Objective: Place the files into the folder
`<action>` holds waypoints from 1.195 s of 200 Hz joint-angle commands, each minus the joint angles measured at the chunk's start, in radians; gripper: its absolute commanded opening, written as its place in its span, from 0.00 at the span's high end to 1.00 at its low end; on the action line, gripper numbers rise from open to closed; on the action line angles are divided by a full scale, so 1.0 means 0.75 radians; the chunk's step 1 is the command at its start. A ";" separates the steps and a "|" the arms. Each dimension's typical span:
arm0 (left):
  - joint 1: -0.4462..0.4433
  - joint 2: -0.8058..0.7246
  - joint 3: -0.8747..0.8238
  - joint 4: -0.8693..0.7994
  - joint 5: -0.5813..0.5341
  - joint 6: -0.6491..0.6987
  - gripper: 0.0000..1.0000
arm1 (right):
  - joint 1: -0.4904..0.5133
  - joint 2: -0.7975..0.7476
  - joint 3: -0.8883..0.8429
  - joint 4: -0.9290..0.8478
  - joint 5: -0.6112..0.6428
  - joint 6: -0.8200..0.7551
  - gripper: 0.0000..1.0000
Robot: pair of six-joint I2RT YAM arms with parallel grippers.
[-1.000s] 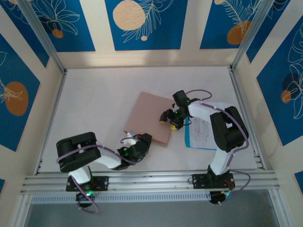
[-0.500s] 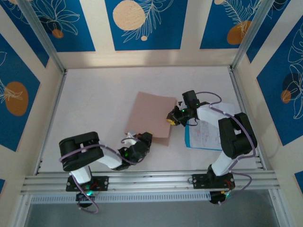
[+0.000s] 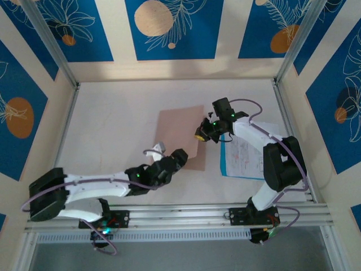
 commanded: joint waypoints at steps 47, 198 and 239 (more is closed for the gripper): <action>-0.039 0.053 0.192 -0.589 -0.020 1.333 0.20 | 0.041 0.097 0.257 -0.311 0.026 -0.004 1.00; 0.011 0.461 0.335 -0.183 -0.410 1.819 0.38 | 0.071 0.140 0.407 -0.450 -0.001 -0.031 1.00; 0.017 0.511 0.378 -0.179 -0.409 1.832 0.83 | 0.073 0.130 0.391 -0.436 -0.006 -0.026 1.00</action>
